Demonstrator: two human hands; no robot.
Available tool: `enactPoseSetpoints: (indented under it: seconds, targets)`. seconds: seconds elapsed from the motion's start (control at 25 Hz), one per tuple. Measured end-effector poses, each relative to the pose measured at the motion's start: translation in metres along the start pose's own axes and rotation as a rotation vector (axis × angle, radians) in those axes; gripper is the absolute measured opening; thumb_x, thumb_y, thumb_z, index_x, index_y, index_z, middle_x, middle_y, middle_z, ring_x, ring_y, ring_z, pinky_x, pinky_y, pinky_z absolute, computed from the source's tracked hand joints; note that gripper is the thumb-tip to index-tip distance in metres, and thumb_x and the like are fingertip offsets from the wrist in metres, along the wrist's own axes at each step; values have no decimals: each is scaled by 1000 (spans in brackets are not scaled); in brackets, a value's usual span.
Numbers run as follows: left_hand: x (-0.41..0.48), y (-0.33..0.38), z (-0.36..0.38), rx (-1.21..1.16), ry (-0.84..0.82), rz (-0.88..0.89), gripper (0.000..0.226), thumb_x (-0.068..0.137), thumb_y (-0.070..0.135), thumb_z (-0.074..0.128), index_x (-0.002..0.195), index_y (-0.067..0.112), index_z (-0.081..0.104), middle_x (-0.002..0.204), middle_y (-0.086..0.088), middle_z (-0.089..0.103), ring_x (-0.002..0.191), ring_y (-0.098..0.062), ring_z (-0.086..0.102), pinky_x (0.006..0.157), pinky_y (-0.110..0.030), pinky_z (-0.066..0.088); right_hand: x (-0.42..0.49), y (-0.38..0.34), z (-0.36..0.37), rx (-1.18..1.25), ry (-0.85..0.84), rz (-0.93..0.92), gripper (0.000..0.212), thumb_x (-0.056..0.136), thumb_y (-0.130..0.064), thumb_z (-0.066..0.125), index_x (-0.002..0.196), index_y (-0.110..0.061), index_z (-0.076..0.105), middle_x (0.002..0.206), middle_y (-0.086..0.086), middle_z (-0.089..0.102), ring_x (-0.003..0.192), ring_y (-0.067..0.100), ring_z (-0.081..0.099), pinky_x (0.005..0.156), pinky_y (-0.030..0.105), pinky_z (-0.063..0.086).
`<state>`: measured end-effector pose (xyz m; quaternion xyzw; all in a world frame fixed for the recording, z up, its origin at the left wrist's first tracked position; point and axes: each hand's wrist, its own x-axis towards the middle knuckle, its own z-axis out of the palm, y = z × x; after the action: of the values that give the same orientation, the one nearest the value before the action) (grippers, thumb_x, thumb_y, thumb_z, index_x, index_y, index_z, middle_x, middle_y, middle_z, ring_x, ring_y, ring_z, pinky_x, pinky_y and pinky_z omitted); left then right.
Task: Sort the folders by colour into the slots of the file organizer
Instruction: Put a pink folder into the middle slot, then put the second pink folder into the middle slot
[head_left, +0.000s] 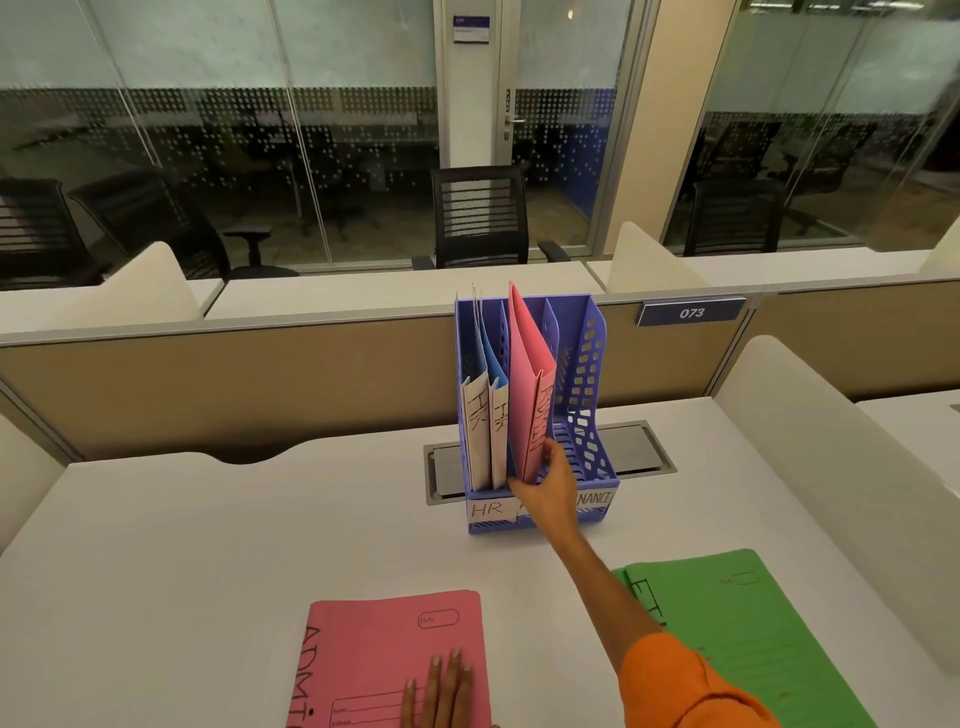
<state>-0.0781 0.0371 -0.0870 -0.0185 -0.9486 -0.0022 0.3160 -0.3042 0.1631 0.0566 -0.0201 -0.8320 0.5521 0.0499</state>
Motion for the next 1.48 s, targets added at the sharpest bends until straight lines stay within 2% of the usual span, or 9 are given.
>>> enactPoseSetpoints:
  seconds: [0.24,0.32,0.44,0.56,0.64,0.72,0.84,1.2,1.48]
  targets:
    - [-7,-2,16,13,-98,-3,55,102,31,15,151,8,15,163,-14,0,150,-33,2,119,-53,5,-39,6,-16,-33,-10,-38,75,72,-17,83,136,-19,43,131,0,53,121,15,51,94,34,55]
    - [-4,1,6,-62,-248,-10,44,101,33,15,133,18,42,164,-8,-1,151,-27,5,119,-49,7,-59,12,-19,-33,-39,-39,78,72,-18,84,137,-19,43,131,1,52,123,16,50,95,33,54]
    - [-1,4,-14,-252,-430,-85,47,97,47,8,106,25,49,163,6,-10,147,-11,23,109,-39,25,-96,22,-22,-97,-99,-44,81,74,-24,81,142,-19,38,139,2,47,127,16,43,104,31,44]
    - [-4,-2,-39,-265,-515,-82,60,86,68,1,129,42,34,161,7,-21,148,-11,-17,115,-32,12,-133,34,-22,-135,-170,-22,81,76,-33,78,144,-21,36,146,0,42,134,17,38,110,31,36]
    - [-10,-4,-55,-265,-616,-100,79,77,78,35,145,38,24,162,4,-19,150,-15,-10,119,-35,-8,-158,40,-22,-161,-208,-7,78,78,-37,76,143,-22,36,148,-2,41,135,16,37,111,29,32]
    - [-16,-5,-72,-233,-734,-143,94,50,68,70,131,24,55,162,12,-2,150,-17,14,118,-37,-13,-182,46,-21,-194,-242,-16,76,79,-37,74,143,-21,37,147,-2,42,135,16,37,111,28,31]
    - [-41,-13,-87,-207,-870,-229,85,82,58,50,152,20,21,164,7,-1,151,-19,-4,122,-43,-6,-216,55,-18,-240,-295,-12,75,81,-35,73,144,-19,36,148,-1,41,136,17,36,111,28,31]
    - [-79,-55,-127,-312,-693,-477,68,96,43,43,153,20,14,163,1,6,150,-19,7,124,-37,8,-300,62,6,-402,-536,32,64,81,-28,66,138,-15,40,139,1,49,126,16,47,103,27,43]
    - [-80,-98,-149,-701,-445,-1175,70,82,11,72,141,3,36,143,-19,41,126,-35,48,103,-45,45,-326,56,6,-452,-584,85,50,78,-21,67,123,-18,44,124,-2,54,110,14,53,96,29,49]
